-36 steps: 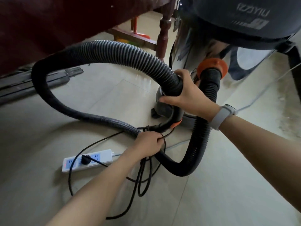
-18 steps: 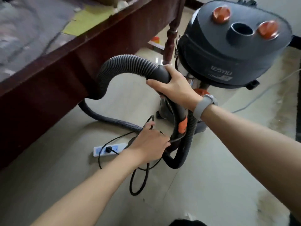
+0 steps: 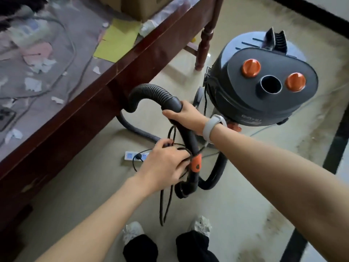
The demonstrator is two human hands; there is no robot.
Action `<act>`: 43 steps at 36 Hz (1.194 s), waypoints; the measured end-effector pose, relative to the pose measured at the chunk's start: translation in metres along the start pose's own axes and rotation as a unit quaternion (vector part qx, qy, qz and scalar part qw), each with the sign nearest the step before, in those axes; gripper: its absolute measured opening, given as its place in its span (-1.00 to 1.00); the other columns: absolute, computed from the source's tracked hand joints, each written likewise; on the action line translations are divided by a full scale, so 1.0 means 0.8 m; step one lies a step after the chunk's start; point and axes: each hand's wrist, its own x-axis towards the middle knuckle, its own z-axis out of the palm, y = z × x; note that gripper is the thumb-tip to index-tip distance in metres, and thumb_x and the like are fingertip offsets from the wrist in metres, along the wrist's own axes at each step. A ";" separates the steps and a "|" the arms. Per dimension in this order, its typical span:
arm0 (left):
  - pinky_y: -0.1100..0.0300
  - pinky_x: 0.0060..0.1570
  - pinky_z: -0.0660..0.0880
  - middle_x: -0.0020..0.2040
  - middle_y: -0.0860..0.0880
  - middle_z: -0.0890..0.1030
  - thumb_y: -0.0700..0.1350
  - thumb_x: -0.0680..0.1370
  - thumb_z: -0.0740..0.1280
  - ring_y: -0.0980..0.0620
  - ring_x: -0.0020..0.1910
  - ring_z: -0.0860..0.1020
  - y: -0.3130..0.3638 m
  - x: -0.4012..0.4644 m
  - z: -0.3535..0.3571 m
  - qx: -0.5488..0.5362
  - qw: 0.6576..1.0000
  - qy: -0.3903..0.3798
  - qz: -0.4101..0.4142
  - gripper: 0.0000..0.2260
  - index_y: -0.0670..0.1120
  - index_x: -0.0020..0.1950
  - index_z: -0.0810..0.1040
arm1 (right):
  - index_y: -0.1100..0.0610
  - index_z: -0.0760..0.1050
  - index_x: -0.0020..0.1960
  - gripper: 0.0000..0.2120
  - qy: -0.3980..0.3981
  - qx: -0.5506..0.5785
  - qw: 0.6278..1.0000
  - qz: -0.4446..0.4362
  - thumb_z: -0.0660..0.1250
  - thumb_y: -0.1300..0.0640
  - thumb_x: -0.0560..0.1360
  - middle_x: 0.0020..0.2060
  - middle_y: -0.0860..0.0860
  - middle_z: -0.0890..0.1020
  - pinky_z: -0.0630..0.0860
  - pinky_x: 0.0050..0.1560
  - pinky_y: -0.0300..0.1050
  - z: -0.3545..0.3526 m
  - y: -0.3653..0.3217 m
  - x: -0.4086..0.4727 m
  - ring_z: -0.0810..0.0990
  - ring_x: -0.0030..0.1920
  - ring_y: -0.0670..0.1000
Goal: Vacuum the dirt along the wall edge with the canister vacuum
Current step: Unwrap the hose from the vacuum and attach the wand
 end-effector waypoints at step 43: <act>-0.26 0.30 0.28 -0.01 -0.14 0.55 -0.16 0.28 0.53 -0.17 -0.02 0.58 -0.107 0.190 -0.067 0.060 0.977 -0.134 0.152 -0.59 -0.14 0.10 0.59 | 0.07 0.03 0.57 -0.01 0.211 -0.132 0.968 0.044 0.52 -0.09 0.33 0.52 0.12 0.00 0.00 0.46 -0.10 -0.013 0.049 -0.072 0.05 0.50 0.13</act>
